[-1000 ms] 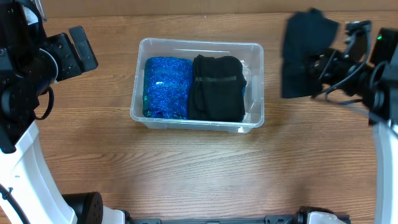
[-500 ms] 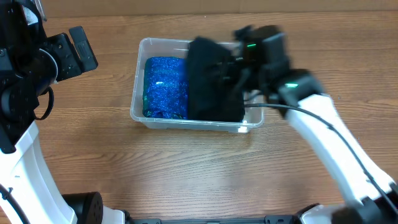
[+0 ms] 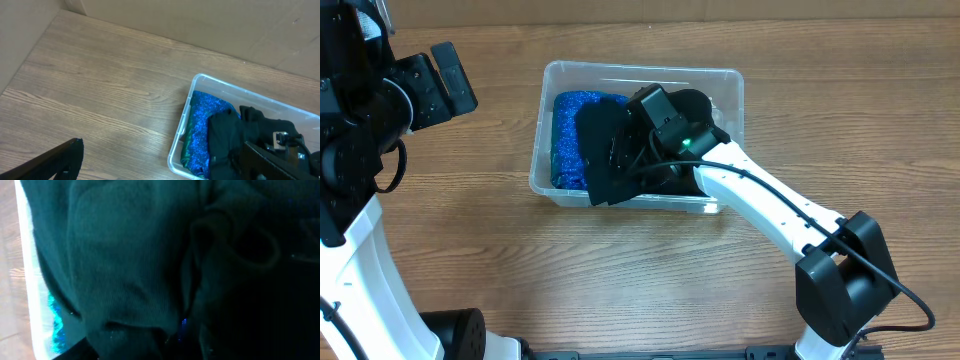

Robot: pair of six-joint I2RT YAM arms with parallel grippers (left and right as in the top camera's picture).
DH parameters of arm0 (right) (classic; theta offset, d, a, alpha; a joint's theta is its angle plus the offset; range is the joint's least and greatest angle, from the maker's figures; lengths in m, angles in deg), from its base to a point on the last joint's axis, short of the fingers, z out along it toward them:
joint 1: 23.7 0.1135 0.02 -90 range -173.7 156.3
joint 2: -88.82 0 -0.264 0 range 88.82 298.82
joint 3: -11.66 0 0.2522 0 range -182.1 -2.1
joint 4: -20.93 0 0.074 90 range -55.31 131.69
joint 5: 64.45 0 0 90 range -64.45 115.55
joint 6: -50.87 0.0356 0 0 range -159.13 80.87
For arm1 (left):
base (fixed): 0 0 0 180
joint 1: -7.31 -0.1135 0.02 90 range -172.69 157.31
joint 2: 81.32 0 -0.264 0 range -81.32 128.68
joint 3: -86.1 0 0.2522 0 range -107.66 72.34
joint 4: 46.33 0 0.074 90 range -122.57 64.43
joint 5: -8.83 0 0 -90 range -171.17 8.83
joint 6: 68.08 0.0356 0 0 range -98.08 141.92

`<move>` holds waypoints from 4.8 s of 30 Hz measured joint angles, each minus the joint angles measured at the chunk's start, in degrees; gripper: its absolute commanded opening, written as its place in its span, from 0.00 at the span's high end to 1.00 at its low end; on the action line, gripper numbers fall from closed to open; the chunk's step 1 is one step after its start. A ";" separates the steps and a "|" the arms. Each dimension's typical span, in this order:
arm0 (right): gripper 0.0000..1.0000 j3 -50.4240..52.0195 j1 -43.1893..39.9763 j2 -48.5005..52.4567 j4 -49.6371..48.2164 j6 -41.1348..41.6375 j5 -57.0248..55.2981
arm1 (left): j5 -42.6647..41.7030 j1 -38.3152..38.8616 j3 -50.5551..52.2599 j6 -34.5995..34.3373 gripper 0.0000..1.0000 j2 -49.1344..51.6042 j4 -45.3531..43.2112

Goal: Pack container

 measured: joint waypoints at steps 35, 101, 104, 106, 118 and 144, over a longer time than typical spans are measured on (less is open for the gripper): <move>0.00 -16.15 -10.43 -32.39 33.16 -26.45 -8.37 | 0.00 0.00 0.00 0.00 0.00 0.00 0.02; 0.00 74.07 -27.82 -106.16 4.50 -38.45 -9.62 | -0.04 0.00 0.00 0.00 0.00 0.04 0.00; 0.00 74.10 -27.82 -106.16 4.48 -38.45 -9.60 | -0.04 0.00 0.00 0.00 0.00 0.04 0.00; 0.00 74.10 -27.82 -106.16 4.46 -38.47 -9.60 | -0.04 0.00 0.02 0.00 0.00 -0.09 0.00; 0.00 74.10 -27.82 -106.16 4.35 -38.45 -9.62 | 1.44 0.00 34.71 0.81 0.00 -26.21 -21.14; 0.00 74.10 -27.82 -106.16 4.28 -38.47 -9.62 | -16.17 0.83 131.51 11.69 0.00 -86.05 -72.63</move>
